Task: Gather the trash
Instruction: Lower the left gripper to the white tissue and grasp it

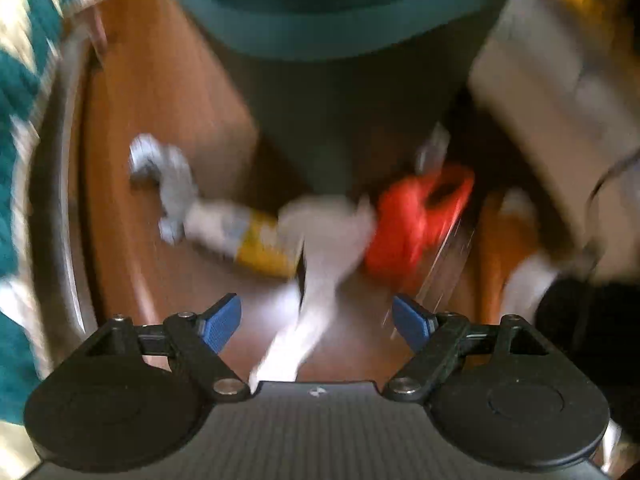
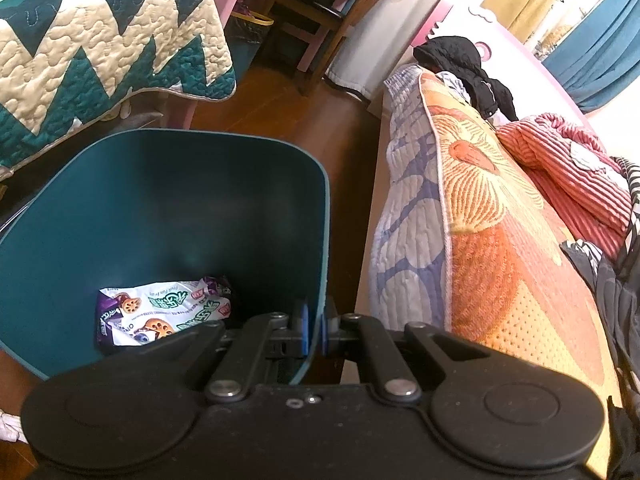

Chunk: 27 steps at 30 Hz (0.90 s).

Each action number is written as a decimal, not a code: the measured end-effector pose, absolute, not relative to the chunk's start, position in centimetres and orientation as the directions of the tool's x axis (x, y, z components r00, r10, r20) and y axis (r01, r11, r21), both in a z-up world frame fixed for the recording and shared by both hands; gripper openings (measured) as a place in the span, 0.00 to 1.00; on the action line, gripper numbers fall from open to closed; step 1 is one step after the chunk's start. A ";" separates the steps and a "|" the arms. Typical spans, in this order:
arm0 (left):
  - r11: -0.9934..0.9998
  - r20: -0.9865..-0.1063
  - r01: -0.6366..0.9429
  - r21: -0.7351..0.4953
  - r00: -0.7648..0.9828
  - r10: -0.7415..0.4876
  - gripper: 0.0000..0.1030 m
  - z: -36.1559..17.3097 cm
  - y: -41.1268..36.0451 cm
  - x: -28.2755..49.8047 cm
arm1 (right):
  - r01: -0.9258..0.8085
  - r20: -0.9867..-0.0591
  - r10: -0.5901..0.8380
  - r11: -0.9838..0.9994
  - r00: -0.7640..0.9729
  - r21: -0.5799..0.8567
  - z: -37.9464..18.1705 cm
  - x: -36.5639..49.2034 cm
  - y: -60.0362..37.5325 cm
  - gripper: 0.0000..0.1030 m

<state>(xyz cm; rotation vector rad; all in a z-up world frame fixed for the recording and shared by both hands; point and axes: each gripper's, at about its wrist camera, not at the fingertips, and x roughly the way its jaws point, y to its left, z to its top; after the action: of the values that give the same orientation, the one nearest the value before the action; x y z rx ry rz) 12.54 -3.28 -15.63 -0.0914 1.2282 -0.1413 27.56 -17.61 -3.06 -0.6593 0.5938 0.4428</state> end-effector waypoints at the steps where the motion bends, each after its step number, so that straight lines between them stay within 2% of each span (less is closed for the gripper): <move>1: 0.988 -0.946 0.065 -0.140 0.286 -0.153 0.80 -17.3 -3.3 12.4 | -0.554 -0.635 0.193 0.709 0.748 -0.437 -3.1 27.5 -17.6 0.06; 7: 0.994 -0.987 0.076 -0.076 0.136 -0.086 0.80 -24.7 -2.5 11.0 | -0.552 -0.634 0.191 0.708 0.749 -0.440 -3.1 27.6 -17.6 0.06; 12: 0.996 -0.993 0.020 -0.088 0.077 -0.089 0.80 -28.0 -1.7 10.8 | -0.548 -0.634 0.186 0.712 0.750 -0.440 -3.2 27.7 -17.7 0.06; 16: 0.996 -0.995 0.059 -0.068 0.062 -0.072 0.78 -29.2 -2.6 10.5 | -0.543 -0.635 0.181 0.716 0.751 -0.439 -3.3 27.8 -17.8 0.06; 19: 0.995 -0.995 0.069 -0.069 0.062 -0.073 0.59 -29.6 -2.9 10.4 | -0.540 -0.636 0.179 0.720 0.751 -0.436 -3.3 27.9 -17.9 0.06; 21: 0.995 -0.995 0.071 -0.068 0.064 -0.072 0.53 -29.8 -3.0 10.4 | -0.539 -0.637 0.177 0.721 0.751 -0.435 -3.3 27.9 -17.9 0.06; 23: 0.995 -0.994 0.074 -0.073 0.070 -0.078 0.32 -30.0 -3.4 10.5 | -0.538 -0.637 0.177 0.722 0.751 -0.435 -3.3 27.9 -17.9 0.06; 27: 0.995 -0.994 0.081 -0.058 0.089 -0.065 0.21 -29.8 -3.5 10.4 | -0.537 -0.636 0.175 0.723 0.751 -0.434 -3.4 27.9 -17.9 0.06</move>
<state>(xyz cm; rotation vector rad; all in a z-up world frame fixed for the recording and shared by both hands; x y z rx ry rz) 10.35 -3.53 -29.78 0.0126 1.4773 -0.1086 27.90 -17.87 -3.36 -0.6505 0.6022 0.4203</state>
